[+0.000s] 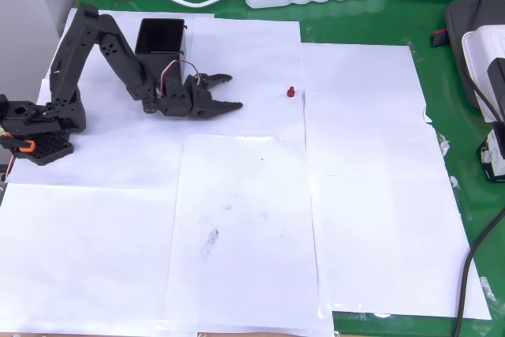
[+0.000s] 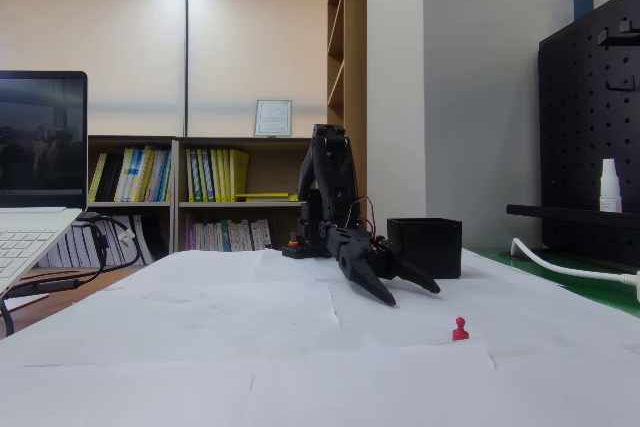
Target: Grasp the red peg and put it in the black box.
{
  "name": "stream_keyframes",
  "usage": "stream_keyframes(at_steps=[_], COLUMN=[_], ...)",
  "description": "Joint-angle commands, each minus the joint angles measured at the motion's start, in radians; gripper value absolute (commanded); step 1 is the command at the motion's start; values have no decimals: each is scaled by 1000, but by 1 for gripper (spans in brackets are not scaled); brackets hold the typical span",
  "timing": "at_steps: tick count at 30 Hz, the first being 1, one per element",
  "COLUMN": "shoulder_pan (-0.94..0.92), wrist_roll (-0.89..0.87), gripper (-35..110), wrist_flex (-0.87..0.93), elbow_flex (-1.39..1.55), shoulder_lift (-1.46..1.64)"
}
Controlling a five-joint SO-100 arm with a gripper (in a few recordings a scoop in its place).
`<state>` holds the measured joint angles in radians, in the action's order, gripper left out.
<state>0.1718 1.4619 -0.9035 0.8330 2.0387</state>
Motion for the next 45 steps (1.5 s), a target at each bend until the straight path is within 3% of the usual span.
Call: stream_keyframes(at_steps=[1,17,31,45], shoulder_pan=[-18,-75,-83,-78], wrist_roll=[5,57,55,52], gripper=[33,39,40,40], wrist_flex=[31,94,97,238], elbow_flex=[-8,54,376,736], shoulder_lift=[-37,-23,187,359])
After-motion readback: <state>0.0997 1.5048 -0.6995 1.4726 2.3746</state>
